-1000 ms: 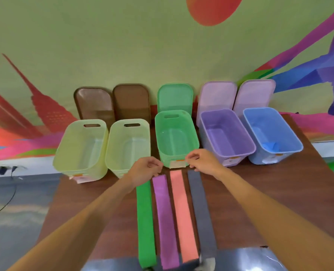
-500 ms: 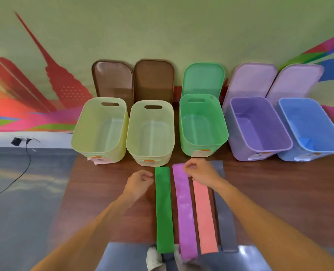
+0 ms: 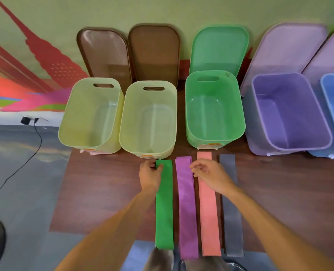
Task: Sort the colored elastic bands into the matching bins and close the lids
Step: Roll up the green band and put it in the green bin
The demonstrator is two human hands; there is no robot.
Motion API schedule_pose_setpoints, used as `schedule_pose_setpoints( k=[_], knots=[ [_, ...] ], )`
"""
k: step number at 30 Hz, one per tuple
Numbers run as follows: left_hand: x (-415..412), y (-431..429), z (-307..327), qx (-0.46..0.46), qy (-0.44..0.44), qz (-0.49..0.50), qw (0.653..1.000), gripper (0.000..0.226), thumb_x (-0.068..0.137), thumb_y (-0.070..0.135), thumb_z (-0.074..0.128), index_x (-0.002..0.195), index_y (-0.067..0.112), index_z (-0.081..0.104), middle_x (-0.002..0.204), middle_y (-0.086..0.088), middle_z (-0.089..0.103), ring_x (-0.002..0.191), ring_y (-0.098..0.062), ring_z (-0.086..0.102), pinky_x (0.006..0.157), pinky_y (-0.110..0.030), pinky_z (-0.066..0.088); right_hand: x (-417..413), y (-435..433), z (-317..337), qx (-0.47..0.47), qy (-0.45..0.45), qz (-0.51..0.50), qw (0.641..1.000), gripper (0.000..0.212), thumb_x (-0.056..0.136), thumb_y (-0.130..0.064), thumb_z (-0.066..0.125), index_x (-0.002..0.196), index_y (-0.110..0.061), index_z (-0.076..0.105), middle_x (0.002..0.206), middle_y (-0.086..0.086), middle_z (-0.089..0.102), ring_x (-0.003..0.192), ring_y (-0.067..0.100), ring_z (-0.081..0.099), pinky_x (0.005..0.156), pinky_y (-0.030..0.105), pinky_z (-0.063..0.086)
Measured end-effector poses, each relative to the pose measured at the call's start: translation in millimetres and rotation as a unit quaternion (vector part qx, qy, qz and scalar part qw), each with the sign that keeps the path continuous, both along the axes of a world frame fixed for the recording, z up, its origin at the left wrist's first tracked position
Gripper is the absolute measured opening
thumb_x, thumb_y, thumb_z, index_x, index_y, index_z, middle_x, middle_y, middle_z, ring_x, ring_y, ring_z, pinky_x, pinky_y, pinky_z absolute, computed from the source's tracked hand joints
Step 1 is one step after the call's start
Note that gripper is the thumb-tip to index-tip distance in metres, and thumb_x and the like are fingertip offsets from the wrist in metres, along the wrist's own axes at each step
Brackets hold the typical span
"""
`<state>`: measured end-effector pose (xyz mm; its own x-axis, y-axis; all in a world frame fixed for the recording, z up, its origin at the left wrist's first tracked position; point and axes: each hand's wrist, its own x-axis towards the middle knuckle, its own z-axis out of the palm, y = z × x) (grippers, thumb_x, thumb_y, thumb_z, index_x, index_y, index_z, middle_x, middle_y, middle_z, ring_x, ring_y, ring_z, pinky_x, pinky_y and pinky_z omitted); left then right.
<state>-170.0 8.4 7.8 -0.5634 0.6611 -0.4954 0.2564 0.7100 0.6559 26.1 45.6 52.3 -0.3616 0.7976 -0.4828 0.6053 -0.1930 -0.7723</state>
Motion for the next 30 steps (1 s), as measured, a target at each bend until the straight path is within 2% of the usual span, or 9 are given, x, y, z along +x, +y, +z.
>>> schedule_pose_setpoints(
  k=[7,12,15,20,24,30],
  knots=[
    [1.6,-0.1,5.9,0.016,0.02,0.049,0.998,0.014,0.085,0.017,0.068,0.098,0.011,0.07,0.091,-0.001,0.07,0.081,-0.012,0.06,0.076,-0.019,0.041,-0.7,-16.7,-6.0,-0.012,0.017,-0.003,1.0,0.015,0.092,-0.017,0.059,0.099,-0.027,0.067,0.097,-0.013,0.067,0.091,0.002,0.064,0.082,0.012,0.045],
    [-0.7,-3.8,8.0,0.025,0.019,0.057,0.998,0.009,0.085,0.019,0.068,0.093,0.019,0.072,0.091,0.002,0.073,0.087,-0.016,0.066,0.078,-0.026,0.049,-7.0,-25.3,-3.7,-0.013,0.015,-0.01,1.0,0.014,0.092,-0.017,0.059,0.099,-0.027,0.066,0.095,-0.015,0.066,0.092,0.002,0.063,0.083,0.014,0.047],
    [-5.8,-9.5,8.5,0.035,0.004,0.067,0.997,0.007,0.083,0.022,0.069,0.087,0.026,0.073,0.086,0.006,0.074,0.082,-0.016,0.068,0.08,-0.033,0.055,-9.8,-27.1,0.1,-0.012,0.008,-0.005,1.0,0.014,0.092,-0.017,0.058,0.098,-0.028,0.066,0.094,-0.016,0.065,0.091,0.002,0.063,0.082,0.016,0.048],
    [-14.0,-16.9,6.3,0.053,-0.044,0.078,0.995,0.01,0.079,0.025,0.071,0.078,0.035,0.073,0.078,0.012,0.074,0.076,-0.014,0.07,0.079,-0.039,0.057,-19.6,-22.9,5.3,-0.003,-0.02,0.007,1.0,0.015,0.093,-0.018,0.058,0.105,-0.022,0.066,0.098,-0.012,0.065,0.092,0.004,0.062,0.085,0.019,0.048],
    [-15.6,-24.3,7.9,0.069,-0.072,0.07,0.993,0.023,0.077,0.026,0.074,0.065,0.044,0.068,0.076,0.014,0.073,0.074,-0.012,0.071,0.077,-0.039,0.058,-29.3,-22.8,5.8,0.02,-0.057,0.028,0.998,0.02,0.094,-0.016,0.055,0.112,-0.016,0.065,0.103,-0.008,0.064,0.093,0.003,0.057,0.075,0.004,0.04],
    [-22.1,-25.9,15.4,0.099,-0.101,0.088,0.986,0.023,0.08,0.018,0.074,0.07,0.038,0.07,0.074,0.01,0.073,0.062,-0.01,0.071,0.074,-0.04,0.059,-48.4,-15.7,1.4,0.041,-0.085,0.031,0.995,0.021,0.094,-0.012,0.052,0.111,-0.014,0.065,0.109,0.0,0.067,0.092,0.006,0.056,0.083,0.016,0.041]
  ],
)
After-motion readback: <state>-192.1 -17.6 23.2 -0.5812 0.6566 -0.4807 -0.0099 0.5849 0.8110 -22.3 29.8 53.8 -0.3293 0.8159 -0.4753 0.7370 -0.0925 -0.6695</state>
